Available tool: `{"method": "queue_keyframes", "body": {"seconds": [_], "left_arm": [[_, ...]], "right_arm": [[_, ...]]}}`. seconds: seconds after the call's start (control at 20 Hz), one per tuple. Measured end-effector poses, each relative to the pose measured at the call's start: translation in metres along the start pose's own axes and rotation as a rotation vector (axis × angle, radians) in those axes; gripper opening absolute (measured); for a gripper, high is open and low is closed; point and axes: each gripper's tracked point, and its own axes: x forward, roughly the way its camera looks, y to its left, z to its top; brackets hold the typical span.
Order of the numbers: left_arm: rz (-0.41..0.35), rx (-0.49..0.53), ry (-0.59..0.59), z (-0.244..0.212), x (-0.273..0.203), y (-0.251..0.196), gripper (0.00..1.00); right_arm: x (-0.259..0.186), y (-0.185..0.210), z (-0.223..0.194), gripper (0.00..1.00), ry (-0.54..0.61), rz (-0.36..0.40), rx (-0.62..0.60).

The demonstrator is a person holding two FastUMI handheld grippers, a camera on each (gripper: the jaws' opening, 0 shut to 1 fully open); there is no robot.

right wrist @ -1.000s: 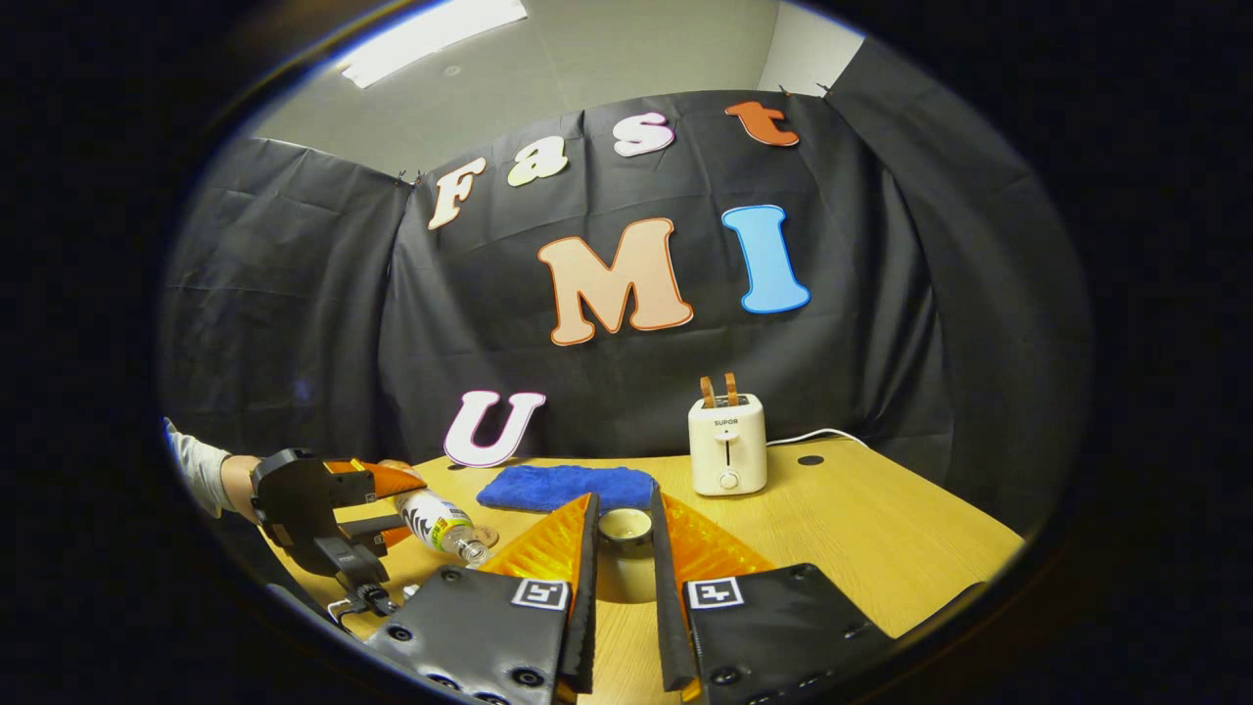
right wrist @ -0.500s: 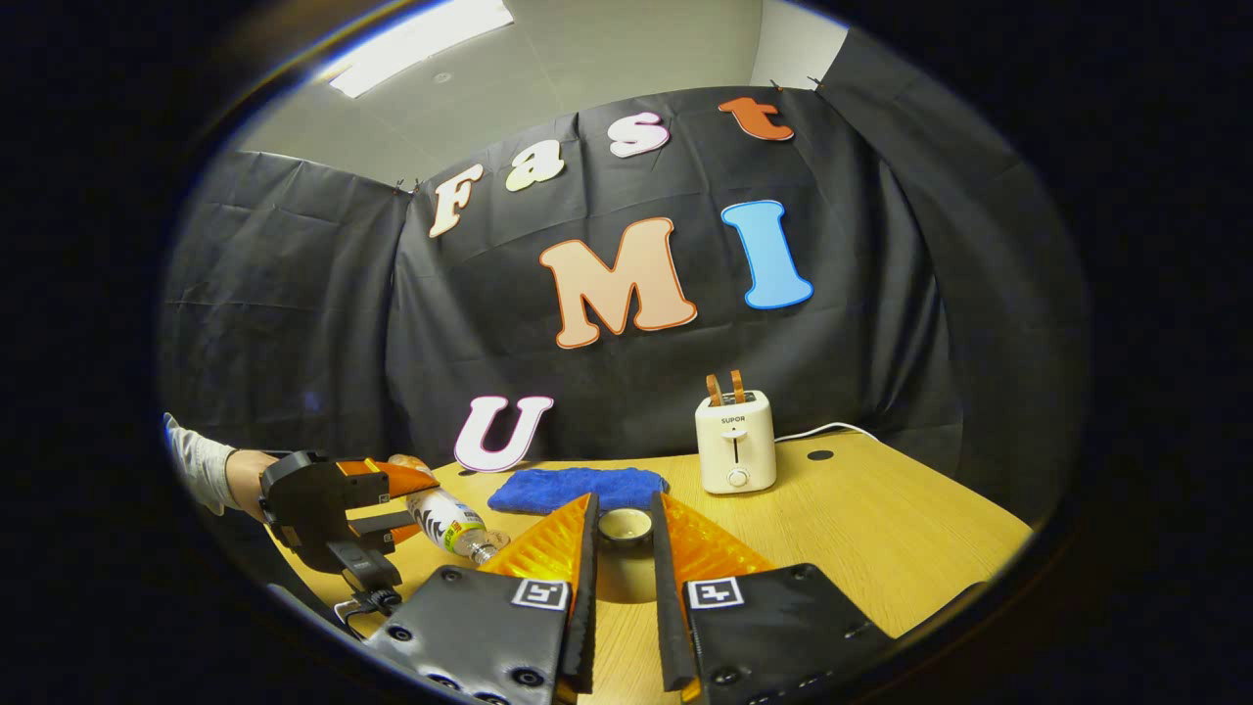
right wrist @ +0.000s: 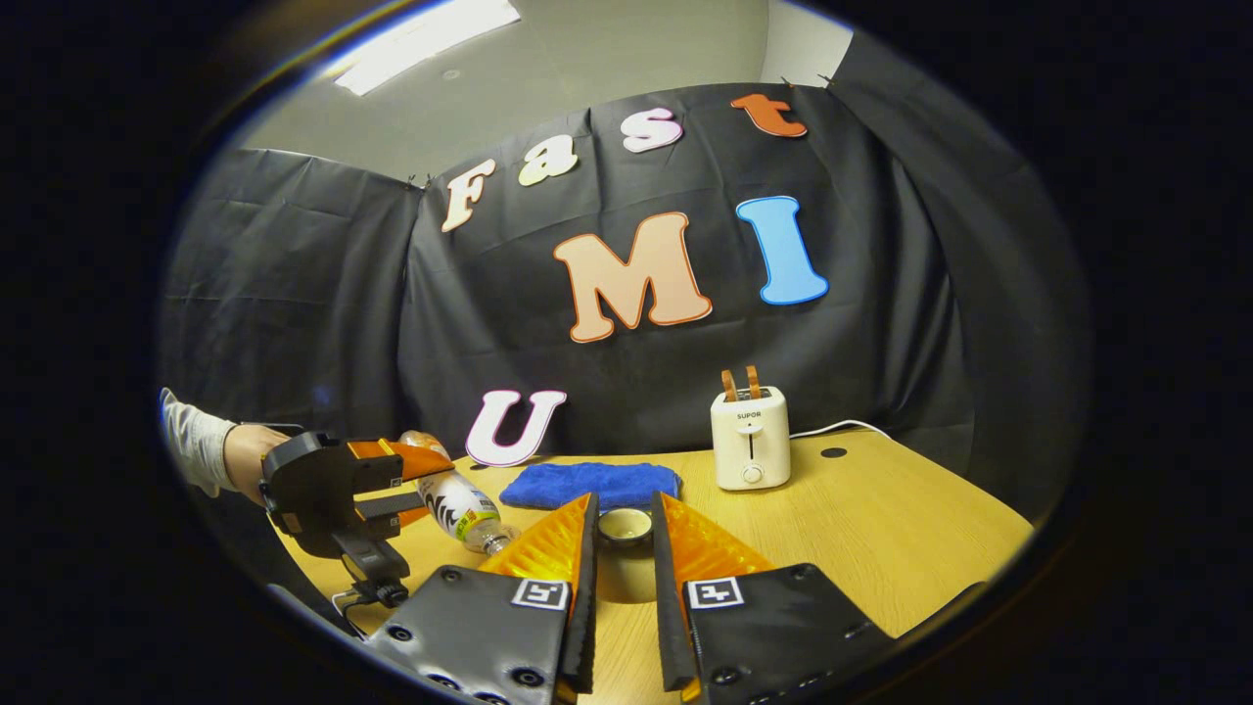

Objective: Open the teacup lid with one hand, grasp the water bottle and pour water into the teacup with the other hand; after pouring, place the water bottle on the coaster and then close the teacup lid.

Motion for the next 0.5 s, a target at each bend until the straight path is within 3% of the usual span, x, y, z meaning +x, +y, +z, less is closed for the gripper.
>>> {"method": "queue_keyframes", "body": {"seconds": [0.5], "left_arm": [[0.023, 0.034, 0.022, -0.009, -0.003, 0.014, 0.56]], "right_arm": [[-0.002, -0.005, 0.003, 0.3, -0.005, -0.001, 0.012]]}}
